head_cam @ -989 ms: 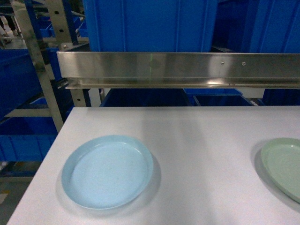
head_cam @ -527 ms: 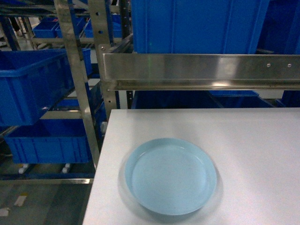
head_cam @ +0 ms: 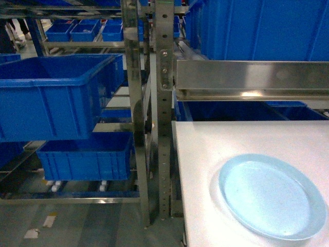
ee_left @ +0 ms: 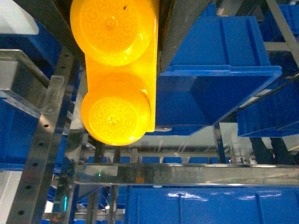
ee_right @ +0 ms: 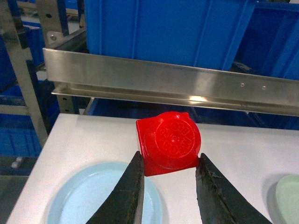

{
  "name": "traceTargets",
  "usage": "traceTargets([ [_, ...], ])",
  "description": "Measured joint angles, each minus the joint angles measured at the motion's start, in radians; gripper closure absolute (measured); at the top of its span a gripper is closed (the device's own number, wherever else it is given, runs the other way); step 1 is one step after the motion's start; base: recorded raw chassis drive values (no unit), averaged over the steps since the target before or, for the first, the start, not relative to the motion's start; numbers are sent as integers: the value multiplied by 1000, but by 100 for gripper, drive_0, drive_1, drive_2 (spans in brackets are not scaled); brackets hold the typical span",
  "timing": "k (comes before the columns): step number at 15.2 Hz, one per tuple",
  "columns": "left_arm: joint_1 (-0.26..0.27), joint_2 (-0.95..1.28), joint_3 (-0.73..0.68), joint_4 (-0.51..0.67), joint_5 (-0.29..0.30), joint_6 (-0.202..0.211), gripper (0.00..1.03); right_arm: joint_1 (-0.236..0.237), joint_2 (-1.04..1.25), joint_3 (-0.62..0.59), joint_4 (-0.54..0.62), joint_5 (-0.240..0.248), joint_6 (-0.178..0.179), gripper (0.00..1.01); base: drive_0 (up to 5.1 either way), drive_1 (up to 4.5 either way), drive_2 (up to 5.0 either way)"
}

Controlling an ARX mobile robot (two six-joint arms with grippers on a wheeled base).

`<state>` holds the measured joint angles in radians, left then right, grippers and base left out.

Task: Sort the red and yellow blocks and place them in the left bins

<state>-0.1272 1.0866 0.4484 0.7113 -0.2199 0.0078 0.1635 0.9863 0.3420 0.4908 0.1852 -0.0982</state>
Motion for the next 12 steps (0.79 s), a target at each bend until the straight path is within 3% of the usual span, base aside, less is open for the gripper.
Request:
traceTargets([
  [12, 2, 1, 0, 0, 0, 0, 76, 0, 0, 0, 0, 0, 0, 77, -516, 229, 229],
])
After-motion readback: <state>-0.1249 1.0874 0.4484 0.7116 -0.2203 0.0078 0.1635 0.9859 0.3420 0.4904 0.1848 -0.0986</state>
